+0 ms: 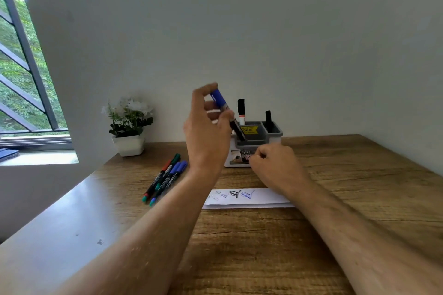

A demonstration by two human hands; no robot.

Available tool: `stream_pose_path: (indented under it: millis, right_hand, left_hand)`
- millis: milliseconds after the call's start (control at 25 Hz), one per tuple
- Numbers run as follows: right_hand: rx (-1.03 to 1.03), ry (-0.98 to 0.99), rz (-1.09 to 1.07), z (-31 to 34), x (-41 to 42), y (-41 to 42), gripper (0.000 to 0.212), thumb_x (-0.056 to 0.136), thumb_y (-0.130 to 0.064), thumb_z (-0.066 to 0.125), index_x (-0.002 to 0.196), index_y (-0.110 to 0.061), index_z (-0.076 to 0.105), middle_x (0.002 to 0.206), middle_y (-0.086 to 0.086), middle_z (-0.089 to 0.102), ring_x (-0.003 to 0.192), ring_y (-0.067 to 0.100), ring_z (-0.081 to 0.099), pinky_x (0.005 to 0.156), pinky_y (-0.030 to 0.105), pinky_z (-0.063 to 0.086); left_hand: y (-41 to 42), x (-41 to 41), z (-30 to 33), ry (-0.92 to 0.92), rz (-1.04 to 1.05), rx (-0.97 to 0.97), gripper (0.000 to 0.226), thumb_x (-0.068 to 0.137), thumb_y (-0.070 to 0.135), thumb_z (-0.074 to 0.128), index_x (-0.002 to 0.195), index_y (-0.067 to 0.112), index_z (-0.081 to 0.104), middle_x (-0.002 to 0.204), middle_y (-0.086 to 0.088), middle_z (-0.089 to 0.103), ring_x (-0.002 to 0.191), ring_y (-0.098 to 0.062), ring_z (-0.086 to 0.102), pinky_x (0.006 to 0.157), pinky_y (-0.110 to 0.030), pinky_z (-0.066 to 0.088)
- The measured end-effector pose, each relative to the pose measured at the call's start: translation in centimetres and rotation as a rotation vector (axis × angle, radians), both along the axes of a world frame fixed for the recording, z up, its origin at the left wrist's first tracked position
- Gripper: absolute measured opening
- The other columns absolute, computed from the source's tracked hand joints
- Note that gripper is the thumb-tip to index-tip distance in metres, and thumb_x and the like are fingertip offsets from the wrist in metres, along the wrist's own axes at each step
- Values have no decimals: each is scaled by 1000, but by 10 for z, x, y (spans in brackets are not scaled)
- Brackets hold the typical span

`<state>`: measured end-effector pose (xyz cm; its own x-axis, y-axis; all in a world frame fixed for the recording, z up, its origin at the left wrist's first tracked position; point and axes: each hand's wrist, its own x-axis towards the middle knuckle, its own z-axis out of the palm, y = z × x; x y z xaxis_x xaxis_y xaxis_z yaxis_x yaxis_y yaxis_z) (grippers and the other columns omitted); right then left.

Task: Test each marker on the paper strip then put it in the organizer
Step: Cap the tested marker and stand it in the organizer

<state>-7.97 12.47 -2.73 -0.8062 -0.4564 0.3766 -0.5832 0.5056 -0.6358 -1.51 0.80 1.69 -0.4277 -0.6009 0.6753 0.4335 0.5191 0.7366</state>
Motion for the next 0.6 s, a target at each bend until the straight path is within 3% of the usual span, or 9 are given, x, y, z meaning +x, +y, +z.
stream_pose_path:
  millis: [80,200,440,600]
  right_hand:
    - [37,-18,13,2,-1,-1,29,92,-26,53,69,-12,63,70,4,64,58,13,53,51,29,43]
    - [88,-13,30,4,-2,-3,30,91,-24,51,68,-9,63,70,8,65,59,15,53,55,36,50]
    - [128,5,36,6,-4,-6,36,91,-21,49,56,-15,52,58,2,52,51,13,45,47,27,37]
    - [171,29,65,7,-7,-10,34,91,-20,48,57,-15,51,57,0,51,50,12,44,44,24,32]
  left_hand:
    - [0,-11,17,45,26,-44,49,89,6,67,127,33,50,99,6,67,80,2,67,62,-4,49]
    - [0,-33,34,53,0,-122,49,91,5,64,128,35,50,101,3,66,84,-3,68,70,-14,55]
    - [-6,-84,31,-60,38,-224,50,93,4,58,128,39,50,102,2,64,84,-7,67,79,-36,59]
    - [-20,-107,30,-138,74,-235,52,92,3,56,130,38,51,101,-1,64,86,-14,67,80,-42,58]
